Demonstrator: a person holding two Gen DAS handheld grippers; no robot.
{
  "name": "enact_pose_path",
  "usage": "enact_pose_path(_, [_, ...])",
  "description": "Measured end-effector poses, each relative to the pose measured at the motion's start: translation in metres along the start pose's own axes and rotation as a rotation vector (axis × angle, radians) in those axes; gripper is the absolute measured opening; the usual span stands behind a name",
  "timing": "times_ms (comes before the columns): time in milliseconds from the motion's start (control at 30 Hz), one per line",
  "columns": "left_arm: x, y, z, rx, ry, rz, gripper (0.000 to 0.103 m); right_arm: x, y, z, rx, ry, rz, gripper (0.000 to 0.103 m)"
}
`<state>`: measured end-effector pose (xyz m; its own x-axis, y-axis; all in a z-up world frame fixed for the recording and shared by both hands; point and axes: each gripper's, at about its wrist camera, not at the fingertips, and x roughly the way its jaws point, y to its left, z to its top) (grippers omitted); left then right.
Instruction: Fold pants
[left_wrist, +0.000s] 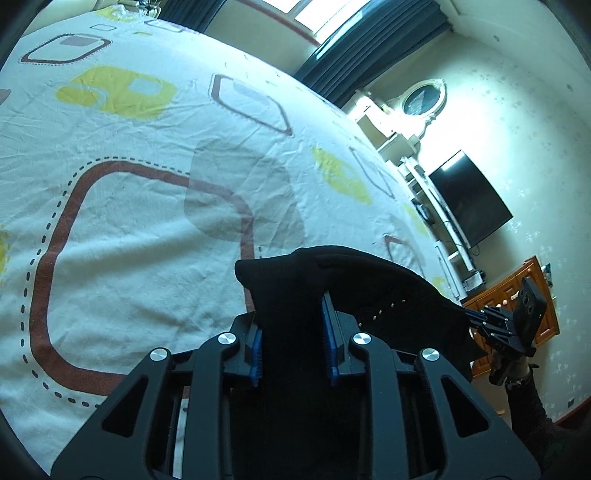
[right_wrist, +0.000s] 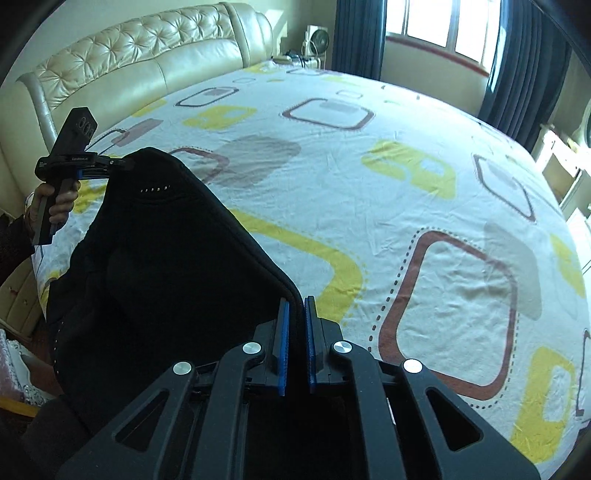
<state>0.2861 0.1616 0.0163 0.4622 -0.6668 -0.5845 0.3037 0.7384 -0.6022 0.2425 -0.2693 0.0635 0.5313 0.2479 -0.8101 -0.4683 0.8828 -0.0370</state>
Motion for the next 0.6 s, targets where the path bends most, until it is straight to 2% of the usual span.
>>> enact_pose_path(100, [-0.025, -0.008, -0.011, 0.015, -0.043, -0.021, 0.024, -0.033, 0.036, -0.018, -0.068, -0.059, -0.02, 0.008])
enact_pose_path(267, [-0.081, 0.002, -0.047, -0.067, -0.142, -0.087, 0.024, -0.059, 0.095, -0.068, -0.122, -0.075, 0.024, 0.008])
enact_pose_path(333, [-0.089, 0.007, -0.066, -0.087, -0.117, -0.06, 0.024, -0.058, 0.113, -0.09, -0.142, -0.05, 0.031, 0.008])
enact_pose_path(433, [-0.076, 0.007, -0.091, -0.083, -0.024, 0.017, 0.024, -0.05, 0.131, -0.111, -0.155, -0.007, 0.045, 0.008])
enact_pose_path(500, [-0.065, 0.002, -0.099, -0.078, 0.022, 0.02, 0.024, -0.048, 0.139, -0.12, -0.17, 0.002, 0.034, 0.008])
enact_pose_path(600, [-0.062, -0.005, -0.096, -0.062, 0.022, 0.012, 0.025, -0.044, 0.144, -0.132, -0.146, 0.022, 0.047, 0.008])
